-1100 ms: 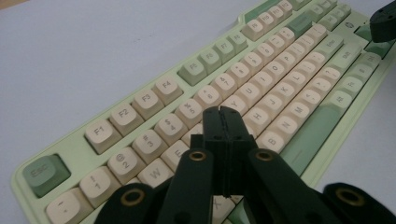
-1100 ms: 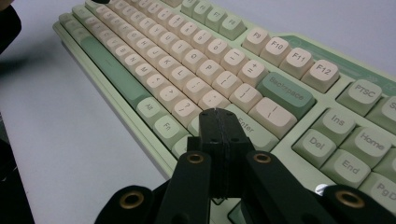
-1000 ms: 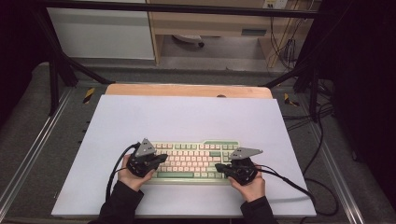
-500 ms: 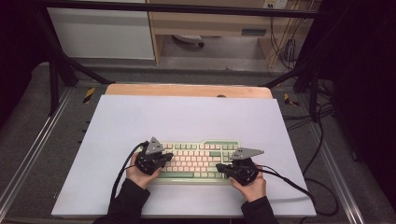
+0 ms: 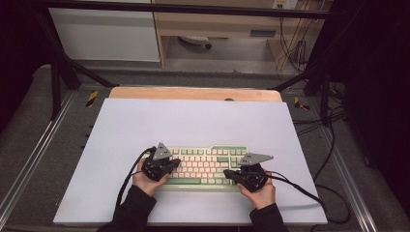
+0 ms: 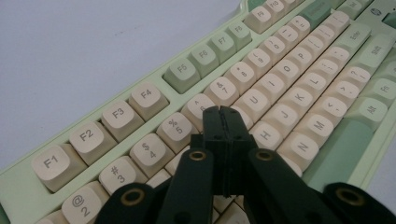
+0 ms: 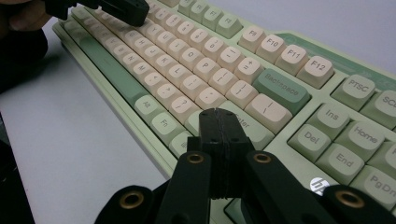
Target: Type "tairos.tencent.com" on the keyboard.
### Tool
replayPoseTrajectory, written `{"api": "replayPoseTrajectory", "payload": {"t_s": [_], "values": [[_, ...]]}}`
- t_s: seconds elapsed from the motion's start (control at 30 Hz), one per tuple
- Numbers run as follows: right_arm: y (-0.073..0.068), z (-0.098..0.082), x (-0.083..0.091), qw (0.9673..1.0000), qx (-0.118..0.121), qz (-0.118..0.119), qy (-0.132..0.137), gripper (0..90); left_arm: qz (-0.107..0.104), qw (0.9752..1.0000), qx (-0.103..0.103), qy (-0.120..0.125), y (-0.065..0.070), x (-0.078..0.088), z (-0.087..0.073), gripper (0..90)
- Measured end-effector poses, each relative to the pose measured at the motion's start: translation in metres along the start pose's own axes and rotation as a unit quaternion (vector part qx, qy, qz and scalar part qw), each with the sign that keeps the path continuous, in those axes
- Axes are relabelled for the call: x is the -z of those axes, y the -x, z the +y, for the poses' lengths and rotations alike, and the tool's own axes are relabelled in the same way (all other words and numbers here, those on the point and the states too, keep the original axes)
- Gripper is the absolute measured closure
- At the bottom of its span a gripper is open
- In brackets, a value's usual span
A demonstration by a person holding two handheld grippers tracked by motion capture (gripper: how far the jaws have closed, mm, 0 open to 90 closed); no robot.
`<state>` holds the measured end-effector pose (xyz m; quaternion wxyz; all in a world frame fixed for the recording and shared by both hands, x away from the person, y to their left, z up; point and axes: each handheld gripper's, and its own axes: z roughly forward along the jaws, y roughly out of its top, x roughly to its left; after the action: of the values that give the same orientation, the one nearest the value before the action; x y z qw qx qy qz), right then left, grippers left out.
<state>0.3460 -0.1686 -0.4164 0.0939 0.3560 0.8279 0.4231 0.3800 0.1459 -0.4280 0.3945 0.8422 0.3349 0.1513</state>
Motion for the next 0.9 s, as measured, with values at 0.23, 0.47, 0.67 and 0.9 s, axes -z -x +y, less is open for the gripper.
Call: {"api": "replayPoseTrajectory", "payload": {"t_s": [0.23,0.47,0.67,0.9], "values": [[0.0,0.0,0.0,1.0,0.0,-0.001,0.001,90.0,-0.002,1.0,-0.001,0.0,0.0,-0.001,-0.001,90.0],[0.0,0.0,0.0,1.0,-0.001,0.001,0.001,90.0,-0.001,1.0,-0.001,-0.003,0.0,-0.002,-0.002,90.0],[0.0,0.0,0.0,1.0,-0.001,0.001,0.0,90.0,-0.002,1.0,-0.002,0.004,0.001,0.004,-0.001,90.0],[0.0,0.0,0.0,1.0,-0.001,0.001,0.001,90.0,-0.004,1.0,-0.003,0.006,0.001,0.009,-0.002,90.0]]}}
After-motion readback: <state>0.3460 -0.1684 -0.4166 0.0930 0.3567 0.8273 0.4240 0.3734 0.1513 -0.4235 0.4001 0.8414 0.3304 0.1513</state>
